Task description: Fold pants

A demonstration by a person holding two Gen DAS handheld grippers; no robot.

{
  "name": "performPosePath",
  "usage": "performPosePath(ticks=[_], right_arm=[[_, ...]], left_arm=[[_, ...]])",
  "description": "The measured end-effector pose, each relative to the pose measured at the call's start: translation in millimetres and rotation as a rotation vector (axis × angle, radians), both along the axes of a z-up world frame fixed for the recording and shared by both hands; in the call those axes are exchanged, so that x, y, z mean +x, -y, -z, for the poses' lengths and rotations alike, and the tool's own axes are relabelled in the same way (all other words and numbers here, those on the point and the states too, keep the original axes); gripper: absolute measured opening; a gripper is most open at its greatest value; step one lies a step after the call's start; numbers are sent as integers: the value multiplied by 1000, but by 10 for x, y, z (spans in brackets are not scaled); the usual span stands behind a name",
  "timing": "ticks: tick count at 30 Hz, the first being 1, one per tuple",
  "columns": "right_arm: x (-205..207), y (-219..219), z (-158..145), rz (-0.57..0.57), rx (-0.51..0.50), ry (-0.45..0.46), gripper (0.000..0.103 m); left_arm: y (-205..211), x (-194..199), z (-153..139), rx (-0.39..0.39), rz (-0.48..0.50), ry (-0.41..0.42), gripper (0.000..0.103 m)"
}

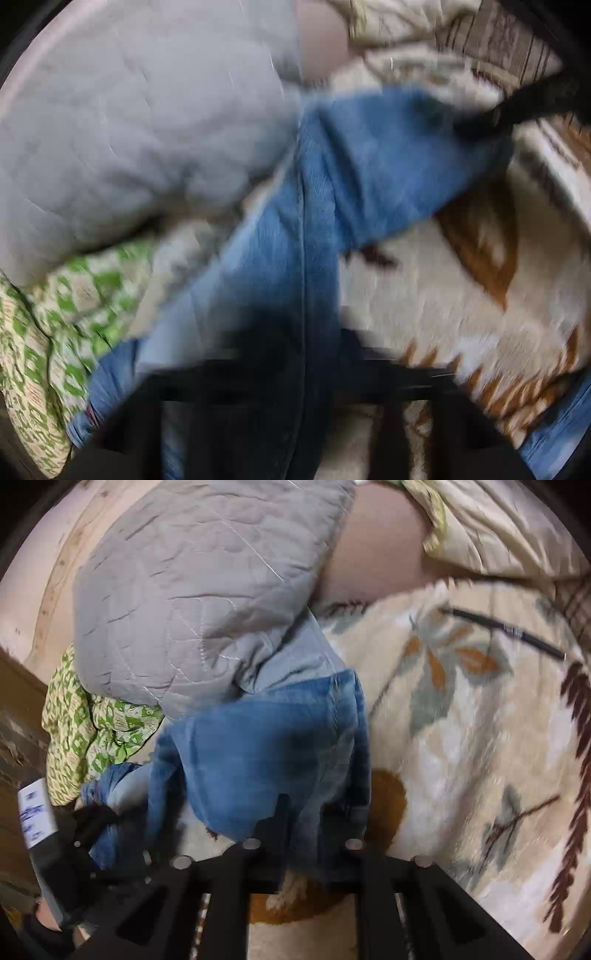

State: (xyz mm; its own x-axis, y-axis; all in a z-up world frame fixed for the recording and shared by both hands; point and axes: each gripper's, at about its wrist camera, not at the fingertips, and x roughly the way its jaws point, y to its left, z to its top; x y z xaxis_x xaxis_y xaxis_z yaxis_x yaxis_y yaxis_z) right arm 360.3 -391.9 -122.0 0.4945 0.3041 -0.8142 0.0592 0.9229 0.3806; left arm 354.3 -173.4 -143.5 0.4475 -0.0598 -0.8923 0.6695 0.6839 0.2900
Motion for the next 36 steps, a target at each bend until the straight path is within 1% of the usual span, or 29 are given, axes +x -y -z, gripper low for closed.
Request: performPosePath(ticks=[1, 3, 4, 6, 7, 9, 10, 11, 12, 13, 14, 15, 16, 19, 20, 21, 22, 24, 25, 26, 27, 28, 29, 30, 33, 35, 36], right_arm=[[-20, -21, -36, -15, -12, 12, 4], [-120, -84, -213, -67, -77, 68, 3], [-197, -112, -381, -94, -149, 112, 3], [-323, -94, -678, -121, -254, 194, 3], [-354, -62, -780, -122, -277, 214, 3], [-464, 62, -1035, -121, -318, 263, 2], [-514, 143, -1099, -113, -323, 266, 2], [-539, 242, -1123, -93, -322, 236, 2], [-571, 374, -1059, -73, -300, 182, 2], [-571, 427, -993, -67, -288, 154, 2], [-597, 483, -865, -63, -284, 118, 2], [-613, 501, -707, -63, -294, 77, 2], [-629, 514, -613, -63, -303, 50, 2], [-646, 534, -186, -67, -339, -67, 2], [-655, 536, -70, -70, -337, -101, 2], [-690, 540, -13, -70, -331, -110, 3], [-708, 545, 5, -65, -328, -120, 6], [-763, 567, -50, -47, -335, -123, 15], [-804, 602, -150, -21, -343, -111, 20], [-829, 618, -222, -3, -345, -98, 43], [-871, 651, -342, 22, -342, -67, 85], [-944, 684, -497, 56, -336, -12, 97], [-1019, 676, -632, 76, -334, 43, 101], [-1112, 661, -797, 86, -328, 97, 101], [-1270, 553, -1058, 107, -329, 166, 101], [-1402, 397, -1219, 108, -366, 221, 101], [-1460, 282, -1291, 102, -387, 250, 101]], left_arm=[[-30, -16, 21, 5, 1, -17, 3], [-95, -138, -63, -28, 39, -1, 3], [-130, -247, -175, -57, 67, 16, 3], [-157, -430, -371, -122, 115, 25, 3], [-169, -573, -514, -149, 151, 36, 3], [-179, -777, -674, -174, 209, 38, 3], [-155, -839, -711, -189, 233, 18, 3], [-154, -888, -719, -201, 246, -13, 3], [-145, -922, -700, -208, 250, -43, 3], [-125, -947, -653, -208, 251, -67, 3], [-96, -961, -587, -198, 251, -79, 3], [-57, -951, -517, -182, 245, -87, 3], [-33, -919, -413, -170, 229, -106, 3], [35, -855, -69, -111, 181, -219, 3], [49, -891, 4, -84, 184, -239, 3], [70, -913, 41, -65, 191, -242, 3], [60, -961, 43, -49, 200, -230, 4], [21, -994, -65, -76, 188, -205, 8], [-12, -999, -163, -102, 171, -197, 27], [-75, -1000, -304, -136, 140, -179, 44], [-129, -1016, -408, -163, 115, -151, 82], [-218, -1035, -528, -196, 91, -107, 98], [-318, -1078, -698, -245, 71, -44, 99], [-416, -1118, -844, -284, 60, -7, 99], [-651, -1149, -1066, -324, 4, 26, 99], [-873, -1258, -1184, -351, -50, 39, 99], [-974, -1206, -1185, -365, -73, 42, 99]])
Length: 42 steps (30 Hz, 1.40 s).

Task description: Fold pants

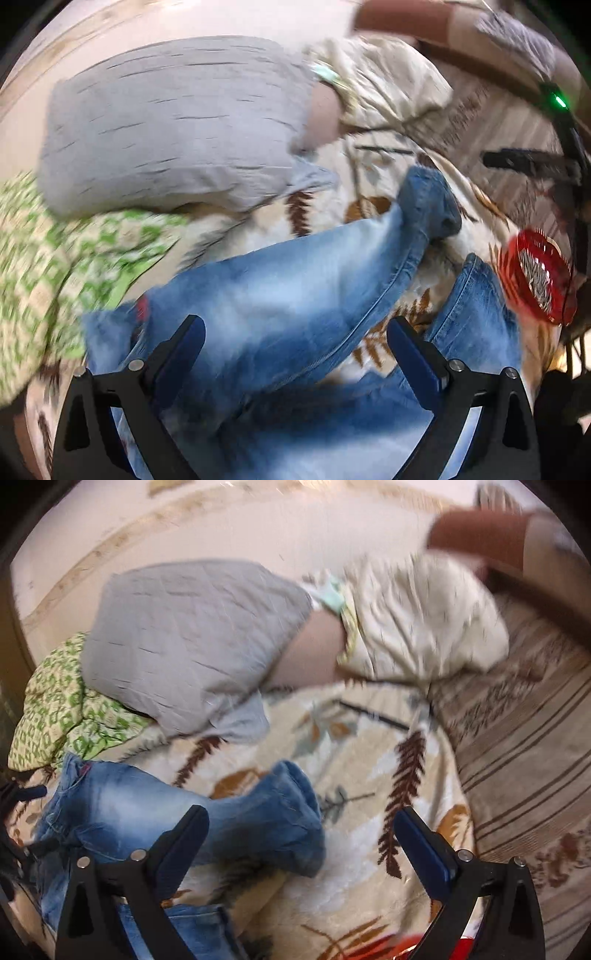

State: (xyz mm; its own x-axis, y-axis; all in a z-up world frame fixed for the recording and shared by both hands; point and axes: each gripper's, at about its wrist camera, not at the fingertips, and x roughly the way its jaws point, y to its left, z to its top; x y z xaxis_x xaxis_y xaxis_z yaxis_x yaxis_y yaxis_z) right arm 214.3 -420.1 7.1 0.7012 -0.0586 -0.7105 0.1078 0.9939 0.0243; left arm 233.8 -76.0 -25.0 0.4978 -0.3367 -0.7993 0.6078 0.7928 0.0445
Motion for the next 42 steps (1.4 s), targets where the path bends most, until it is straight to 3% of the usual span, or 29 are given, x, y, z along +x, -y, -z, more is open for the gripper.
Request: performPosePath(ticks=[4, 7, 13, 20, 24, 30, 32, 38, 39, 41, 42], right_arm=[[-247, -457, -197, -37, -81, 76, 101], [-333, -771, -184, -81, -131, 107, 102], [-387, -1394, -71, -184, -111, 97, 102], [-274, -2153, 56, -327, -93, 100, 102], [-145, -2620, 139, -407, -86, 86, 102], [-84, -3039, 215, -481, -107, 73, 102], [-69, -3107, 242, -493, -123, 72, 102], [230, -3351, 347, -504, -132, 23, 102], [279, -3399, 349, -505, -132, 20, 102], [463, -3582, 356, -514, -133, 5, 102], [537, -3678, 359, -518, -133, -2, 102]], left_arm=[[-512, -221, -22, -72, -133, -7, 99], [-858, -464, 52, -87, -227, 11, 99], [-1444, -963, 162, -76, -366, 39, 99], [-2269, -1312, 529, -68, -521, -51, 99], [-2627, -1392, 774, -111, -611, -113, 99], [-2812, -1317, 1250, -256, -703, -221, 99], [-2746, -1291, 1258, -259, -724, -153, 99], [-2647, -1098, 1286, -326, -757, -109, 99], [-2653, -1094, 1296, -334, -768, -101, 96], [-2689, -1130, 1289, -302, -793, -60, 63], [-2716, -1153, 1291, -266, -812, -38, 41]])
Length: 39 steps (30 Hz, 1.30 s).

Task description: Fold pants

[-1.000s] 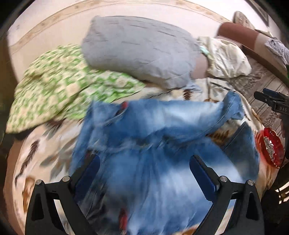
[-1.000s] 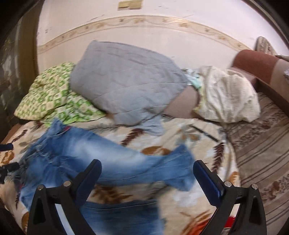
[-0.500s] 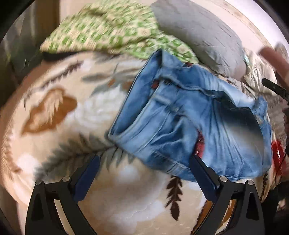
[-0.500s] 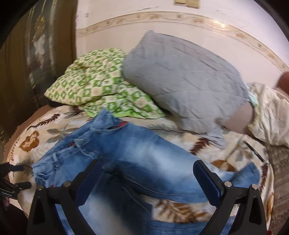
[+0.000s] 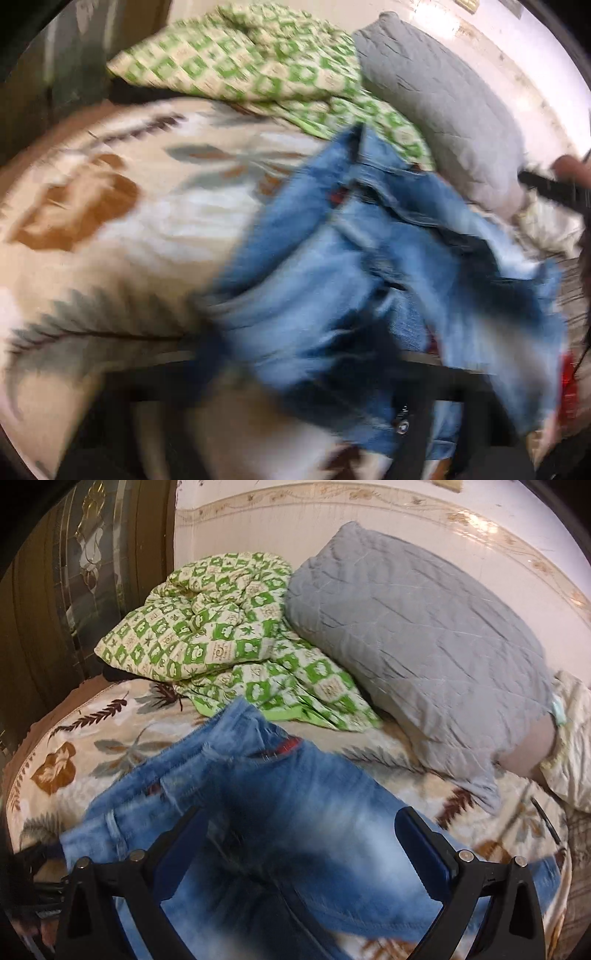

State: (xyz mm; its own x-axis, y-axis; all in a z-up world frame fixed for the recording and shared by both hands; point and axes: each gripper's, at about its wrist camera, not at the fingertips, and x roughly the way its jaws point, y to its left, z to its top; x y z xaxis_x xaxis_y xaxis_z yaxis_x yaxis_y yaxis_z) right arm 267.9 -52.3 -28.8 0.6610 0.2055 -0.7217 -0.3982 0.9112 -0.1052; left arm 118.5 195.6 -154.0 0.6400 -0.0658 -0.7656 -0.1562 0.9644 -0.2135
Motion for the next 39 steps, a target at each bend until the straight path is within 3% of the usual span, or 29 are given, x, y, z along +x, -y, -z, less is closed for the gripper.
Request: performPosePath(ticks=[4, 10, 15, 16, 17, 18, 22, 26, 29, 32, 35, 37, 39], right_arm=[[458, -561, 109, -26, -37, -36, 102], [1097, -1319, 461, -44, -156, -83, 102], [1558, -1573, 846, 44, -294, -123, 100], [1621, -1569, 939, 52, -313, -154, 94], [1664, -1567, 1030, 46, -323, -188, 50], [1696, -1565, 1113, 40, -327, -224, 23], [1521, -1679, 1082, -18, -378, -149, 22], [1304, -1876, 610, -105, -314, -50, 22], [1171, -2122, 256, -172, -232, 23, 22], [1034, -2555, 5, -231, -162, 78, 22], [1071, -2947, 219, -201, -218, 2, 24], [1119, -3056, 440, -173, -222, -70, 35], [1076, -3026, 539, -133, -198, -73, 81]], left_arm=[[-185, -74, 43, -100, 48, 33, 33], [-201, -86, 57, -111, 84, 51, 32], [-187, -99, 45, -106, 88, 51, 32], [-186, -96, 43, -106, 89, 50, 32], [-187, -94, 40, -108, 89, 49, 32], [-189, -96, 36, -110, 90, 50, 32], [-195, -204, -96, -123, 103, 103, 22], [-271, -504, -433, -93, 87, 239, 22], [-510, -686, -616, -98, -7, 304, 22], [-779, -809, -653, -108, -94, 310, 22], [-921, -795, -497, -121, -133, 227, 22], [-937, -753, -378, -111, -141, 163, 26], [-964, -737, -333, -99, -166, 129, 42]])
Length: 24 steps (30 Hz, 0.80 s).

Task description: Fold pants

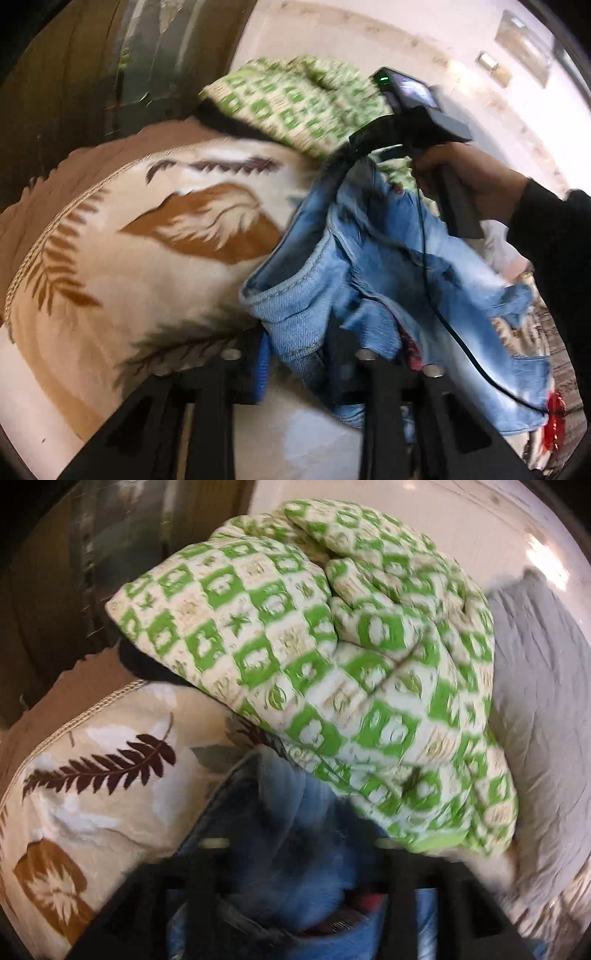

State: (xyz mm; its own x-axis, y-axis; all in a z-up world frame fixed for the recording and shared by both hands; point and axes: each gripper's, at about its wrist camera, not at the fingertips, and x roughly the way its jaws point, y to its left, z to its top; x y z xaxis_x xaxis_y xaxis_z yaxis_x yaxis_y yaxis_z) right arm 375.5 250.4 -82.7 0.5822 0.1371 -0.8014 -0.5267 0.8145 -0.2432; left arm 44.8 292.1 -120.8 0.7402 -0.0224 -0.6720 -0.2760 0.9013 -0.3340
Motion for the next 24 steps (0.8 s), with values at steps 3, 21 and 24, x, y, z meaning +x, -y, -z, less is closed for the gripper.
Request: performPosePath(ticks=[3, 21, 24], right_arm=[[-77, 287, -127, 46, 54, 74, 91], [-1209, 4922, -832, 395, 220, 59, 95], [-1242, 5453, -732, 440, 278, 23, 95]], left_arm=[[-23, -128, -130, 73, -102, 48, 92], [2063, 666, -826, 216, 557, 129, 97], [2707, 953, -814, 283, 677, 65, 97]])
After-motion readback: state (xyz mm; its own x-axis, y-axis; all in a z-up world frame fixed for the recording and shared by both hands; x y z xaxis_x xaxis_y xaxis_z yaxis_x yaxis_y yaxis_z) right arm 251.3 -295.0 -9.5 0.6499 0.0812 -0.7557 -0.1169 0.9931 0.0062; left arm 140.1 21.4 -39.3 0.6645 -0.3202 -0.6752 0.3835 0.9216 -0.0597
